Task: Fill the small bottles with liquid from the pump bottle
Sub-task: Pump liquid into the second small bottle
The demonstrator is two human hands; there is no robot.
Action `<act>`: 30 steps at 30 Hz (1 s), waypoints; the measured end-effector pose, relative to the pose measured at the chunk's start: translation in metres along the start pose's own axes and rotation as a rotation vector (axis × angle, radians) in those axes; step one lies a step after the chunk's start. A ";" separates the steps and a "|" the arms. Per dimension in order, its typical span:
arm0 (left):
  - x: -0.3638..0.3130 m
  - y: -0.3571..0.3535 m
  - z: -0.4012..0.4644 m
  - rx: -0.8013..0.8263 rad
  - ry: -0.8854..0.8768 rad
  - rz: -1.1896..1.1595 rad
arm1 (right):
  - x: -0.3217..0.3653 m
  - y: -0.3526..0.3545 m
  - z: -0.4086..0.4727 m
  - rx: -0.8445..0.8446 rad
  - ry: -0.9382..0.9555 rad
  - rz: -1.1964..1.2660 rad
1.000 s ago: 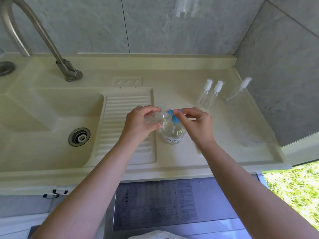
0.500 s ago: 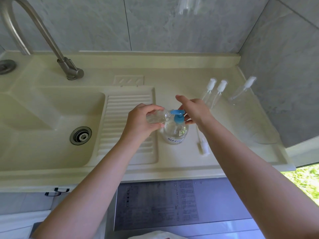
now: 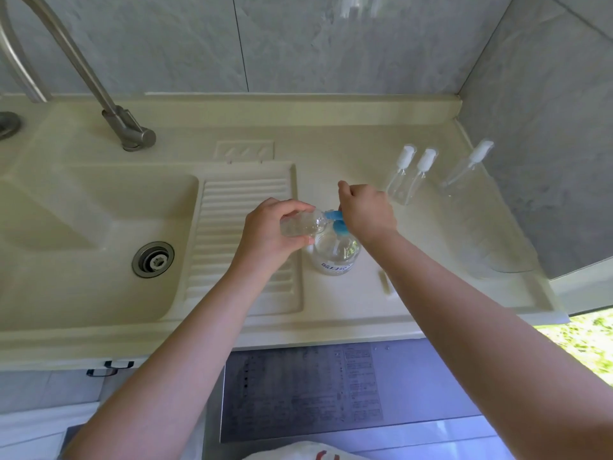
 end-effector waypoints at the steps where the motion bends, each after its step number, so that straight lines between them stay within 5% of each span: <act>1: 0.000 0.000 0.000 -0.001 0.001 -0.001 | 0.000 0.000 0.000 0.006 -0.003 -0.002; 8: -0.002 0.003 -0.002 -0.014 -0.020 0.004 | 0.000 0.013 0.002 0.142 0.002 0.004; 18: 0.002 -0.002 -0.003 -0.017 0.006 0.000 | -0.004 0.000 0.005 -0.005 0.054 -0.110; 24: 0.000 -0.001 -0.004 -0.032 -0.003 -0.005 | 0.000 0.008 0.005 0.128 0.070 -0.094; 30: 0.002 -0.003 -0.005 -0.025 0.026 -0.018 | -0.001 0.001 -0.001 0.012 0.160 -0.233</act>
Point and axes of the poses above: each hand's wrist, its own z-axis towards the middle knuckle, its own y-axis out of the back of the hand, x = y × z, the point moved 1 cm from there along z, towards the middle knuckle, and after that the axes turned 11 degrees about -z, right-handed, at the moved point
